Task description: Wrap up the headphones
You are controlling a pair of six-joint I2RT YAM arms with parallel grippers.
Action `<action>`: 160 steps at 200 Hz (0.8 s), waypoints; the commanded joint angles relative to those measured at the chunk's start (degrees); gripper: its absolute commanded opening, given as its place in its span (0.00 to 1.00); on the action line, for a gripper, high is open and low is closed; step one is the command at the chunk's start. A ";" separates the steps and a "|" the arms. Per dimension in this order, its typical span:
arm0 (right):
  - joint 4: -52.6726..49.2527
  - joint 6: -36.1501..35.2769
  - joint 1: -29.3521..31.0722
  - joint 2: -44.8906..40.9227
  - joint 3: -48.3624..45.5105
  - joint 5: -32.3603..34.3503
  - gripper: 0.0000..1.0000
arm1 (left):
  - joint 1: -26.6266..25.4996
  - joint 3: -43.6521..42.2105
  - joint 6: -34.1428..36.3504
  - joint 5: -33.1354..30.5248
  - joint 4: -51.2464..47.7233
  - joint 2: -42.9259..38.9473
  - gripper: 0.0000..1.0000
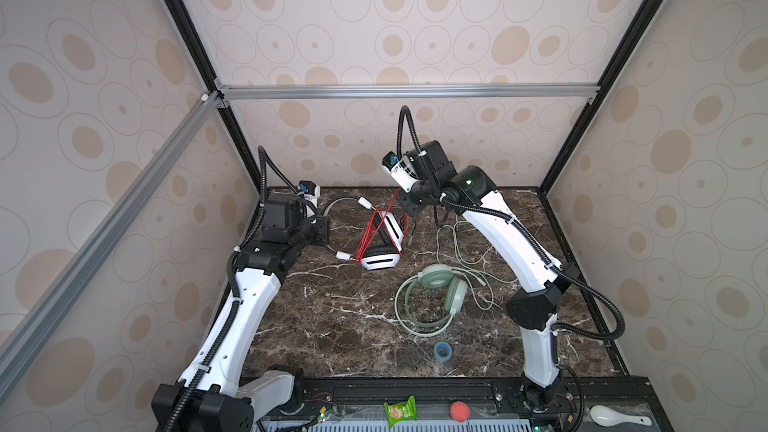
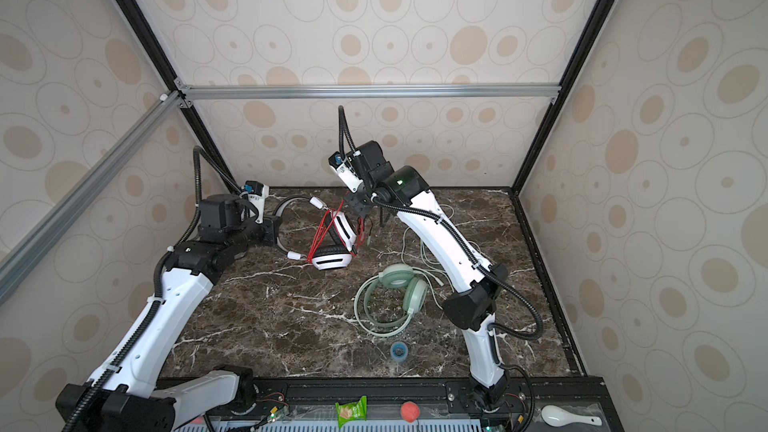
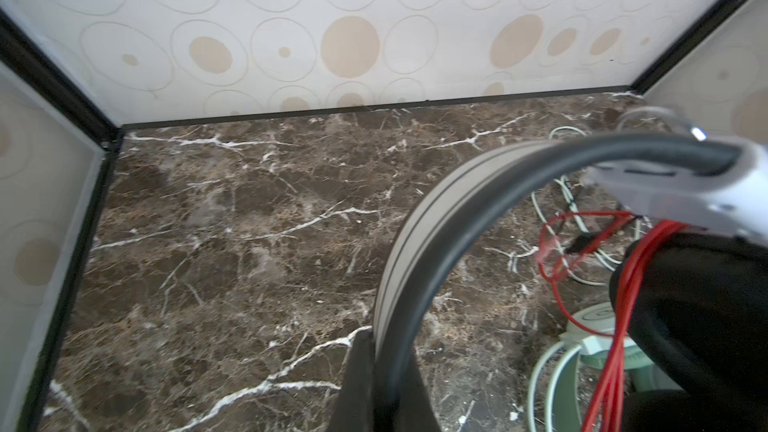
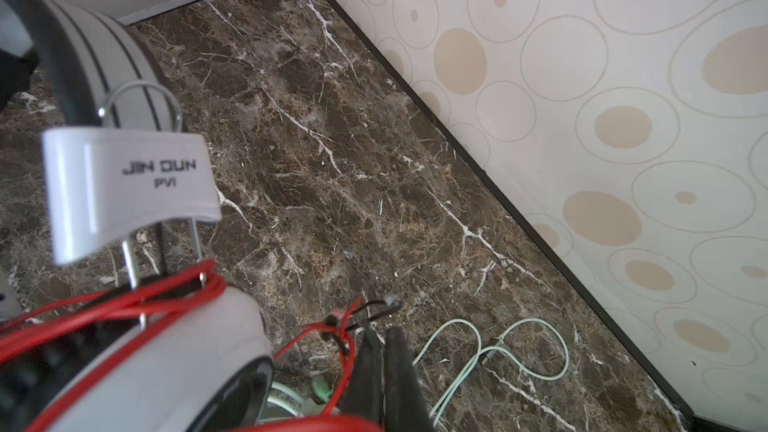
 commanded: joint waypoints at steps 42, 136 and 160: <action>5.15 3.72 -3.60 -0.42 -6.11 -5.24 0.05 | -1.29 0.54 -3.90 16.68 4.90 -3.88 0.00; 35.87 10.44 -7.00 -15.36 -40.43 -27.66 0.13 | -1.46 5.19 -13.02 27.17 12.80 -5.04 0.00; 38.09 10.69 -7.11 -16.33 -42.87 -31.46 0.16 | -1.40 7.85 -14.14 27.05 13.03 -4.37 0.00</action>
